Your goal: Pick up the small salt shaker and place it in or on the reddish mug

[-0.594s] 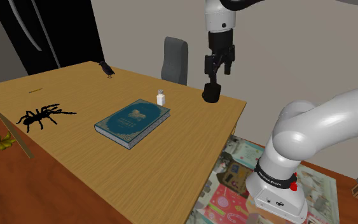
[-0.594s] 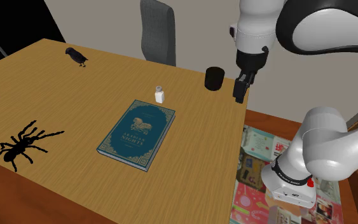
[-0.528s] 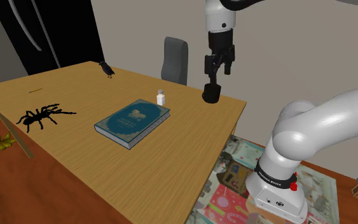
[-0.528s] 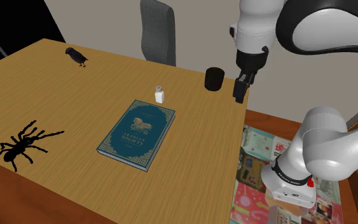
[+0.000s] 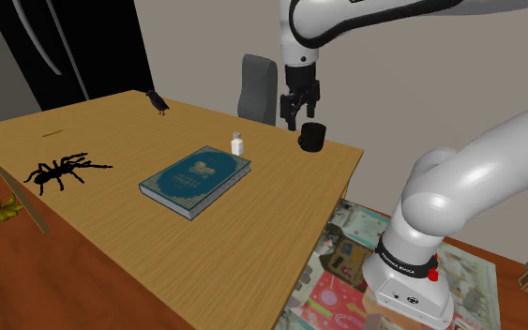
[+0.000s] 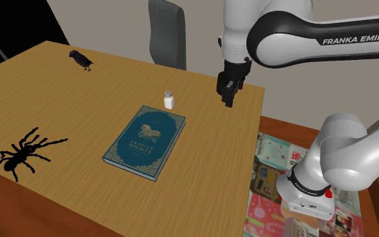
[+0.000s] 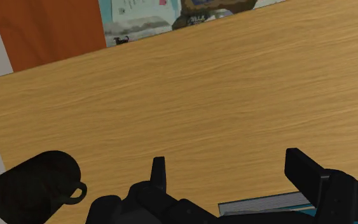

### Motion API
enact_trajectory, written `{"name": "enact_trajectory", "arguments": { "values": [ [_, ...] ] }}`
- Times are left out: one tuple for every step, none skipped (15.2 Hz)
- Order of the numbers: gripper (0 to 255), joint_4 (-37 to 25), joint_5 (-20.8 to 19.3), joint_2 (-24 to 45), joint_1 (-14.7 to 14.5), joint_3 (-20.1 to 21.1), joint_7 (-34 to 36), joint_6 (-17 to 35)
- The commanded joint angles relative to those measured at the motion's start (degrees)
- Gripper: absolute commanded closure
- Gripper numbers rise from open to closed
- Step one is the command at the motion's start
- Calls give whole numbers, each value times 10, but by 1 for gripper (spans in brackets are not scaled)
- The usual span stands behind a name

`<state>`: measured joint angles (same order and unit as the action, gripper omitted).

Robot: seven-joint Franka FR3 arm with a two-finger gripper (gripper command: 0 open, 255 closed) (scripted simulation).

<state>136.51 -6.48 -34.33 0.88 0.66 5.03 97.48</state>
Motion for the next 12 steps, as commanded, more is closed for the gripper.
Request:
{"name": "enact_trajectory", "arguments": {
  "values": [
    [0, -2, -6, 30, 2, -8, -11, 38],
    [0, -6, -8, 48, 3, -11, -16, 56],
    [0, -11, -10, 67, 3, -15, -21, 74],
    [0, -17, -12, 86, 4, -18, -26, 92],
    [0, -23, -13, 105, 5, -21, -31, 109],
    [0, -30, -14, 124, 5, -24, -36, 125],
    [0, -38, -15, 144, 6, -27, -41, 141],
    [0, -47, -16, 164, 6, -30, -47, 156],
    [0, -56, -16, 183, 7, -32, -52, 171],
    [0, -66, -16, 204, 7, -35, -57, 185],
    [0, -77, -15, 224, 7, -37, -62, 198],
    [0, -89, -15, 244, 8, -39, -68, 211]
  ]
}}
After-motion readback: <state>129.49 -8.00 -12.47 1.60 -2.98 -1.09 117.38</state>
